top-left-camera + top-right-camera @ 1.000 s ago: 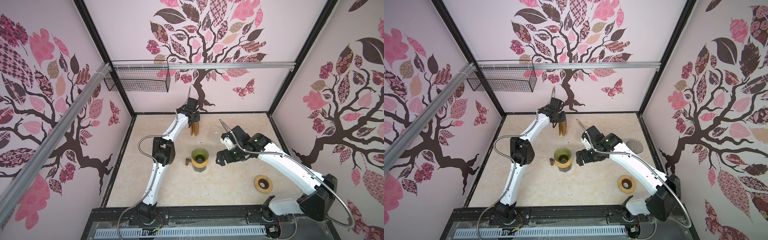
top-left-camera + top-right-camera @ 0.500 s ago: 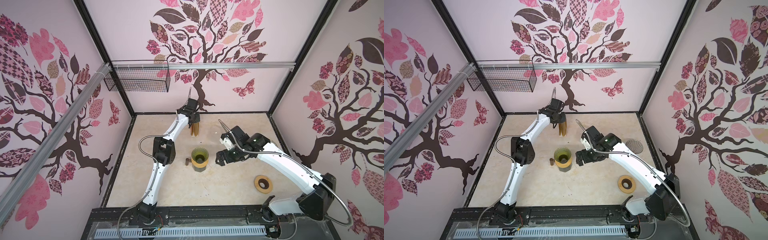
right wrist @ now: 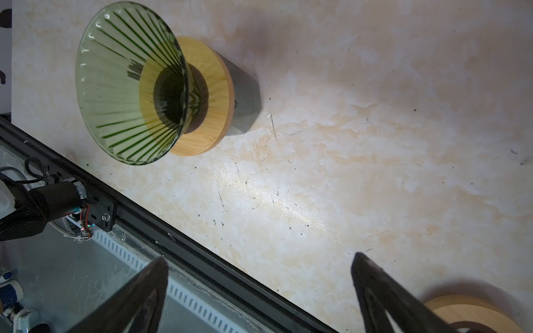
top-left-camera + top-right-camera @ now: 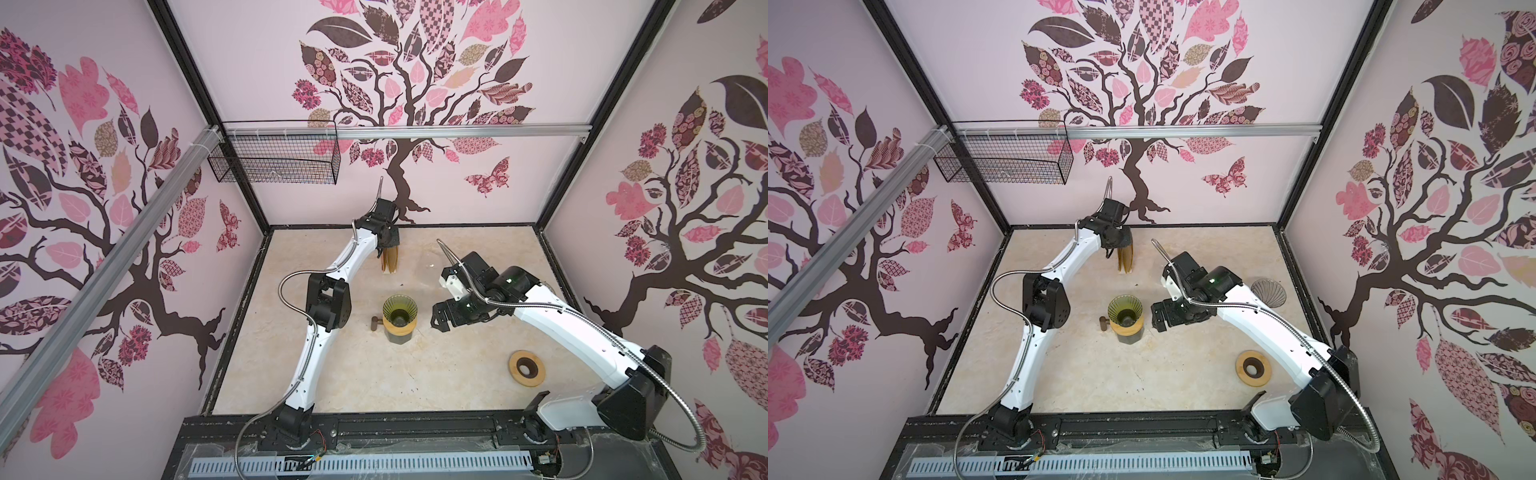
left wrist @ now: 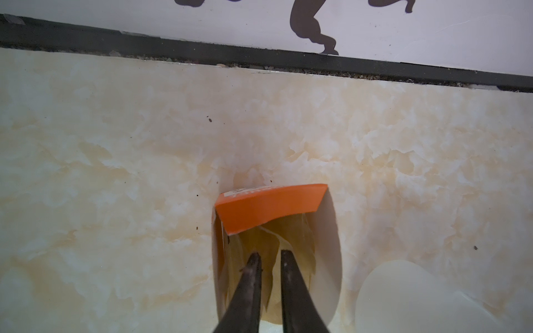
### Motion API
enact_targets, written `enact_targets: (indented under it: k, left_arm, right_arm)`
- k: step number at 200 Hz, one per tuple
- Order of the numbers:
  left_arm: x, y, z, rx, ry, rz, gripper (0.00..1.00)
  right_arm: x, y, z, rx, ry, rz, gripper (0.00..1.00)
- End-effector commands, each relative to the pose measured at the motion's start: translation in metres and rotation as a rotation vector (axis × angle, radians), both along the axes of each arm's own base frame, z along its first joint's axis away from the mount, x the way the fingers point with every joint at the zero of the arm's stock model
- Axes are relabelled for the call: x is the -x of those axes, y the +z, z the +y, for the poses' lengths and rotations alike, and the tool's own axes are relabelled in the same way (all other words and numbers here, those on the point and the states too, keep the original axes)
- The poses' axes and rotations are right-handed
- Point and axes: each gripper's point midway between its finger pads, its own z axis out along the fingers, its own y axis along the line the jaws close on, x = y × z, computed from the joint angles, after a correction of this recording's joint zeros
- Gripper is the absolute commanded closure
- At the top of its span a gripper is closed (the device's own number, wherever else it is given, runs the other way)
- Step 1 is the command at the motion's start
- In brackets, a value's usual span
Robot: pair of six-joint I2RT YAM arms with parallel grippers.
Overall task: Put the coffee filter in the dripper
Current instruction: 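Lower the left gripper into the box and pinch one tan paper filter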
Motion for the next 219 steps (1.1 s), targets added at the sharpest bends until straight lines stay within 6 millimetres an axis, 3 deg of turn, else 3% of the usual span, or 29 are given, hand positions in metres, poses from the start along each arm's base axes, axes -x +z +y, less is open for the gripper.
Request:
enact_targets:
  k: [1, 42, 87, 110, 148, 219]
  left_arm:
    - [0.003, -0.022, 0.004, -0.037, -0.002, 0.035, 0.85]
    - [0.005, -0.027, 0.007, -0.048, 0.004, 0.046, 0.88]
    - [0.004, -0.019, 0.010, -0.053, 0.016, 0.032, 0.94]
    - [0.006, -0.004, 0.007, -0.034, 0.010, 0.017, 1.00]
    - [0.017, 0.023, 0.005, 0.009, 0.000, 0.003, 1.00]
    - [0.036, 0.050, 0.009, 0.037, -0.010, 0.006, 1.00]
  right_arm:
    - [-0.002, -0.006, 0.001, 0.009, 0.000, 0.017, 0.00]
    - [-0.003, -0.005, 0.003, 0.003, -0.001, 0.016, 0.00]
    - [-0.004, -0.003, 0.002, 0.001, -0.003, 0.012, 0.00]
    - [-0.004, -0.002, 0.003, -0.003, -0.004, 0.010, 0.00]
    - [-0.006, 0.003, 0.006, -0.023, -0.007, -0.004, 0.00]
    - [-0.006, 0.012, 0.008, -0.059, -0.017, -0.029, 0.00]
